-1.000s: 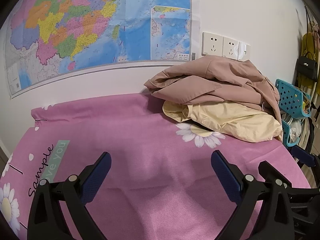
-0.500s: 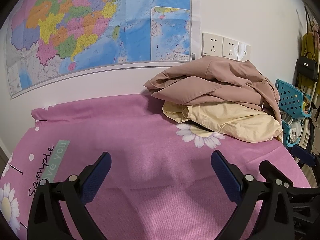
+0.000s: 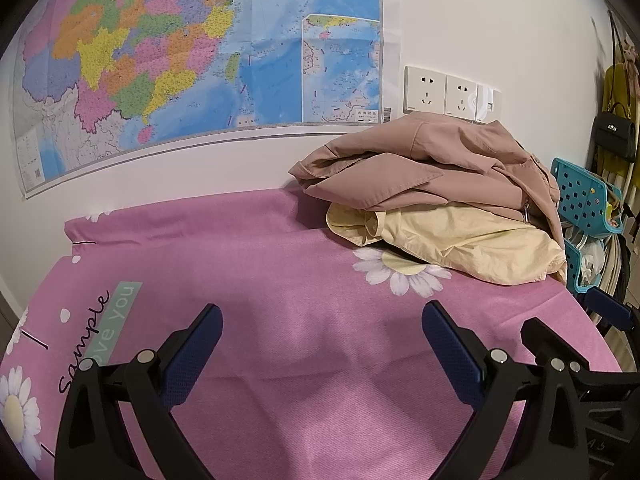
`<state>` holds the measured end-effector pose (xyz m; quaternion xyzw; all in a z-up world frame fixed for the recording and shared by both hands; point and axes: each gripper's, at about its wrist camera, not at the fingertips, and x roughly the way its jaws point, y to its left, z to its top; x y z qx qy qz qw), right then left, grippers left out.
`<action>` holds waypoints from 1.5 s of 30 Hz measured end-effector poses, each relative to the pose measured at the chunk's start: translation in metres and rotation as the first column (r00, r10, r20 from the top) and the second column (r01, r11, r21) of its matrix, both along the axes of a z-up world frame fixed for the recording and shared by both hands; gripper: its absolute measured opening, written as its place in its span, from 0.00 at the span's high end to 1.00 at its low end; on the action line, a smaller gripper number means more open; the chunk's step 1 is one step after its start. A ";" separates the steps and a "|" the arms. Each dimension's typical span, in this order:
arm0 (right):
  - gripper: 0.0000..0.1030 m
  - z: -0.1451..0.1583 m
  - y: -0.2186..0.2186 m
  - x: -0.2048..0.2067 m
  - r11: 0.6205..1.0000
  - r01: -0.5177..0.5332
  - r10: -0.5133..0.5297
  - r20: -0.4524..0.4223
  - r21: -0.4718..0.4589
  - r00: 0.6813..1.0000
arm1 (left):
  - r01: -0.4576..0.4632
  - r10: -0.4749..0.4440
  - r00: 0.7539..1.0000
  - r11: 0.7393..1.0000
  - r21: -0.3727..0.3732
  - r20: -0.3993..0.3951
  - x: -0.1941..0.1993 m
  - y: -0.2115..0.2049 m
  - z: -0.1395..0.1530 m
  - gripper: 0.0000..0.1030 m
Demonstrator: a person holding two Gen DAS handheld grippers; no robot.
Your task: Fold large clothes
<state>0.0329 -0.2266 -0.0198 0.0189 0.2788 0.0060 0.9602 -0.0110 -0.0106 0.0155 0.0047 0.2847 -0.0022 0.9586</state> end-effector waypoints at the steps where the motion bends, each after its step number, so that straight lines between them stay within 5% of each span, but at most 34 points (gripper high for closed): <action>1: 0.05 0.000 0.000 0.001 1.000 0.002 -0.002 -0.001 -0.002 1.000 | 0.000 0.000 1.000 1.000 0.000 0.001 0.000 0.000 0.000 0.06; 45: 0.05 0.003 0.002 0.007 1.000 -0.001 0.000 -0.013 -0.008 1.000 | 0.000 0.000 1.000 1.000 -0.002 -0.009 0.007 0.000 -0.003 0.06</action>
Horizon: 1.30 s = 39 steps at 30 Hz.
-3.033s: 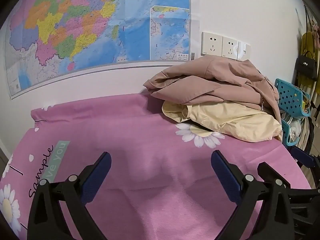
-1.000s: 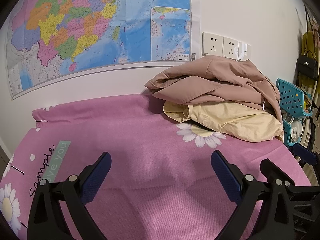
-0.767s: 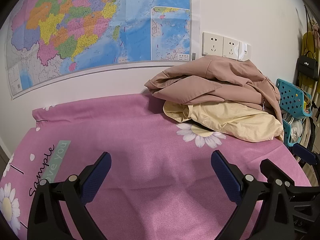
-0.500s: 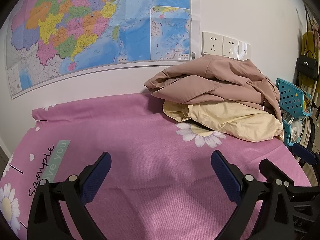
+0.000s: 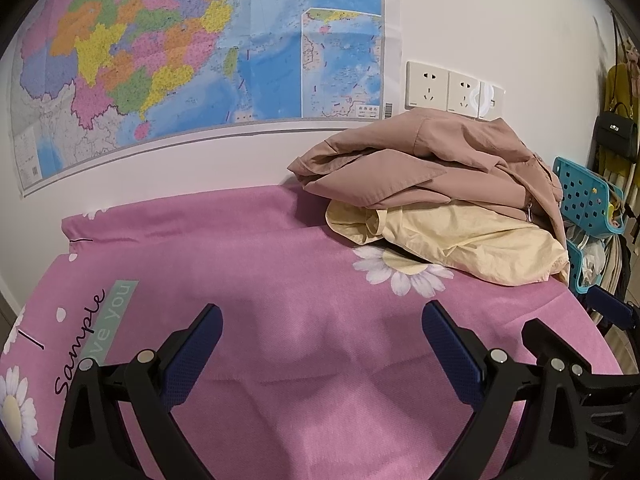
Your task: Fold large clothes
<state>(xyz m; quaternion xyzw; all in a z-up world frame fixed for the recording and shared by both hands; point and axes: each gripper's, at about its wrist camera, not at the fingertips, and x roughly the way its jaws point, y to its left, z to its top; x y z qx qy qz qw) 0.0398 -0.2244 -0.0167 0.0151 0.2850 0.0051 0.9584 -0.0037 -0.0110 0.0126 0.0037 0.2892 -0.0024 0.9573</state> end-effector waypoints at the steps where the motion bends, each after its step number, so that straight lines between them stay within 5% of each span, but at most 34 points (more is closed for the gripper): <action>1: 0.05 0.001 0.000 0.001 1.000 -0.003 0.003 0.000 -0.001 1.000 | 0.001 -0.001 1.000 1.000 0.001 0.001 0.001 0.000 0.000 0.06; 15: 0.05 0.027 0.003 0.046 0.987 -0.074 0.082 0.056 -0.140 0.995 | 0.001 -0.003 0.998 1.000 -0.022 -0.060 0.043 0.003 -0.008 0.06; 21: 0.06 0.052 0.014 0.116 0.934 -0.124 0.162 0.087 -0.335 0.983 | -0.005 0.003 0.994 1.000 -0.018 -0.111 0.087 0.006 -0.016 0.06; 27: 0.10 0.042 0.052 0.195 0.838 -0.220 0.257 0.007 -0.499 0.966 | -0.044 0.046 0.989 0.999 0.015 -0.142 0.125 0.014 -0.024 0.06; 30: 0.23 0.020 0.067 0.229 0.756 -0.255 0.262 -0.079 -0.603 0.962 | -0.058 0.060 0.988 0.998 0.024 -0.145 0.136 0.017 -0.027 0.06; 32: 0.37 0.016 0.067 0.239 0.734 -0.273 0.272 -0.099 -0.622 0.957 | -0.058 0.061 0.987 0.998 0.026 -0.151 0.143 0.018 -0.031 0.06; 34: 0.83 0.025 0.062 0.246 0.743 -0.309 0.289 -0.132 -0.594 0.948 | -0.054 0.058 0.986 0.998 0.033 -0.156 0.145 0.018 -0.033 0.06; 39: 0.90 0.101 0.038 0.222 0.819 -0.275 0.328 0.017 -0.503 0.945 | 0.003 0.000 0.994 1.000 0.031 -0.105 0.153 0.020 -0.034 0.06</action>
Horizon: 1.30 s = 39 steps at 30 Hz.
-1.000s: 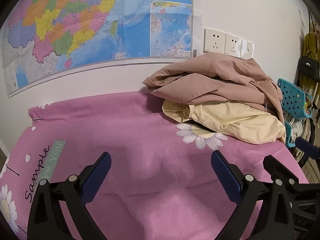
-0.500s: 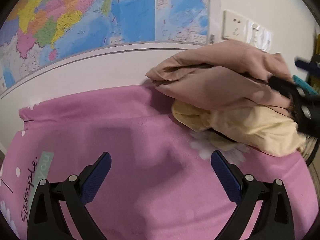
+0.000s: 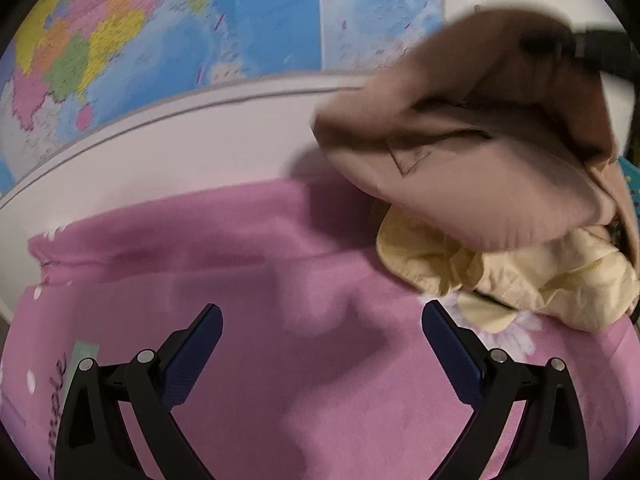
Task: Fold large clothes
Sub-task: 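Grasp the pink-beige jacket on the pile with both grippers, then lift the pink-beige jacket with both grippers and shake it out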
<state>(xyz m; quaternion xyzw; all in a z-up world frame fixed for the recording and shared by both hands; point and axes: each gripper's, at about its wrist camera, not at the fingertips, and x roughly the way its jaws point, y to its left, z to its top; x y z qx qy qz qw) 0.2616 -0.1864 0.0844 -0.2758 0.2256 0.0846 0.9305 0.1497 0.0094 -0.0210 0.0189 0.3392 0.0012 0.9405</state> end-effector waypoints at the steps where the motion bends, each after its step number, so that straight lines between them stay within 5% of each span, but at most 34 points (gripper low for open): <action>1: 0.91 0.018 -0.007 -0.005 0.999 0.006 -0.007 0.025 0.034 1.000 | 0.031 -0.031 0.999 0.999 -0.014 0.024 0.001 0.000 0.002 0.06; 7: 0.91 0.115 -0.058 -0.034 0.975 0.038 -0.063 0.105 0.218 0.992 | 0.224 -0.213 0.969 0.971 -0.085 0.121 0.003 -0.009 0.013 0.06; 10: 0.92 0.137 -0.080 -0.053 0.956 0.034 -0.076 0.132 0.291 0.988 | 0.345 -0.328 0.927 0.936 -0.074 0.181 0.001 -0.023 0.019 0.06; 15: 0.92 0.156 -0.105 -0.076 0.926 0.021 -0.096 0.180 0.377 0.979 | 0.482 -0.446 0.853 0.872 -0.083 0.271 0.006 -0.049 0.033 0.06; 19: 0.92 0.161 -0.111 -0.085 0.923 0.015 -0.096 0.193 0.384 0.977 | 0.533 -0.493 0.807 0.845 -0.040 0.326 0.023 -0.072 0.048 0.06; 24: 0.92 0.161 -0.119 -0.093 0.916 0.017 -0.102 0.192 0.401 0.976 | 0.576 -0.531 0.777 0.817 -0.040 0.338 0.053 -0.091 0.046 0.06; 25: 0.92 0.161 -0.122 -0.095 0.914 0.015 -0.100 0.190 0.406 0.977 | 0.591 -0.545 0.769 0.805 -0.047 0.334 0.057 -0.096 0.043 0.11; 27: 0.92 0.160 -0.127 -0.101 0.914 0.026 -0.116 0.200 0.404 0.973 | 0.628 -0.584 0.739 0.778 -0.031 0.336 0.062 -0.112 0.036 0.48; 28: 0.92 0.161 -0.130 -0.104 0.911 0.029 -0.119 0.196 0.411 0.973 | 0.633 -0.591 0.738 0.773 -0.032 0.325 0.064 -0.118 0.035 0.81; 29: 0.92 0.162 -0.134 -0.108 0.909 0.036 -0.129 0.198 0.416 0.972 | 0.642 -0.598 0.739 0.765 -0.056 0.310 0.067 -0.124 0.036 0.90; 33: 0.92 0.179 -0.150 -0.139 0.900 0.055 -0.175 0.243 0.433 0.954 | 0.633 -0.550 0.740 0.765 -0.123 0.386 0.056 -0.119 0.069 0.92; 36: 0.92 0.209 -0.154 -0.177 0.893 0.017 -0.174 0.309 0.451 0.935 | 0.656 -0.530 0.711 0.737 -0.164 0.462 0.039 -0.110 0.115 0.92; 39: 0.92 0.249 -0.143 -0.228 0.889 -0.059 -0.143 0.397 0.454 0.907 | 0.648 -0.479 0.678 0.747 -0.147 0.558 0.011 -0.095 0.163 0.92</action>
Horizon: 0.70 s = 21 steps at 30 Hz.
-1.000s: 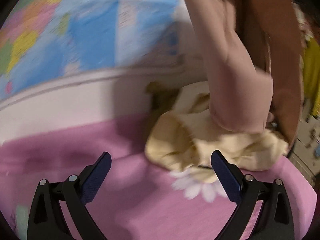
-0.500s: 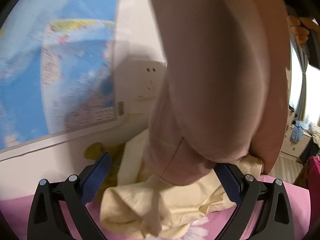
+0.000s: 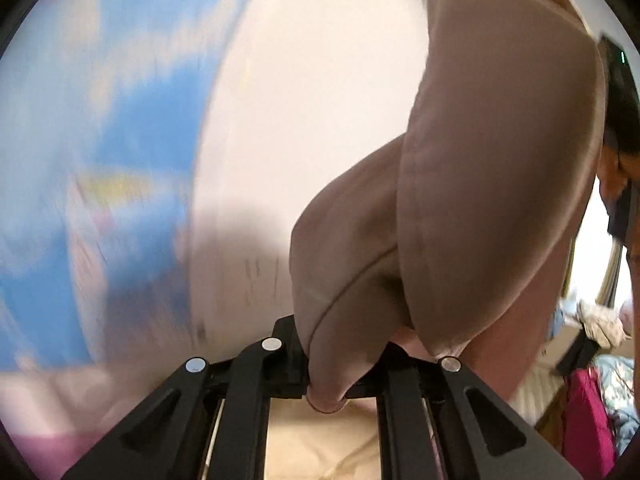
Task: Fold large clothes
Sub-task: 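Lift the pink-beige jacket with both grippers and shake it out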
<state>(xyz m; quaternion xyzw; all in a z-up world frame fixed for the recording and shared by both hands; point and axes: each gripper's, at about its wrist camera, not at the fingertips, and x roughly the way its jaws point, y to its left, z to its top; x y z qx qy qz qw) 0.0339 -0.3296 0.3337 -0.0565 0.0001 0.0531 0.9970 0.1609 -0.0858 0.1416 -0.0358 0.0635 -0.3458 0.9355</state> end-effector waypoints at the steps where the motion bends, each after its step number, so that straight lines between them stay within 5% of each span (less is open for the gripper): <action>1: 0.92 0.013 0.004 -0.017 1.000 -0.010 0.010 0.022 0.004 1.000 | -0.026 0.027 0.999 0.999 -0.028 0.036 -0.015 0.010 0.022 0.92; 5: 0.92 0.035 0.012 -0.068 0.998 -0.055 0.053 0.058 0.030 0.997 | -0.102 0.113 0.988 0.989 -0.107 0.105 -0.065 0.045 0.071 0.92; 11: 0.92 0.006 0.023 -0.116 0.972 -0.204 0.206 -0.002 0.120 0.979 | -0.265 0.271 0.945 0.963 -0.056 0.183 -0.164 0.073 0.092 0.92; 16: 0.92 -0.036 0.055 -0.141 0.908 -0.373 0.389 -0.055 0.192 0.919 | -0.367 0.363 0.917 0.930 -0.005 0.165 -0.247 0.093 0.086 0.92; 21: 0.92 -0.044 0.094 -0.181 0.836 -0.516 0.529 -0.025 0.189 0.848 | -0.478 0.466 0.871 0.877 0.050 0.158 -0.314 0.116 0.081 0.92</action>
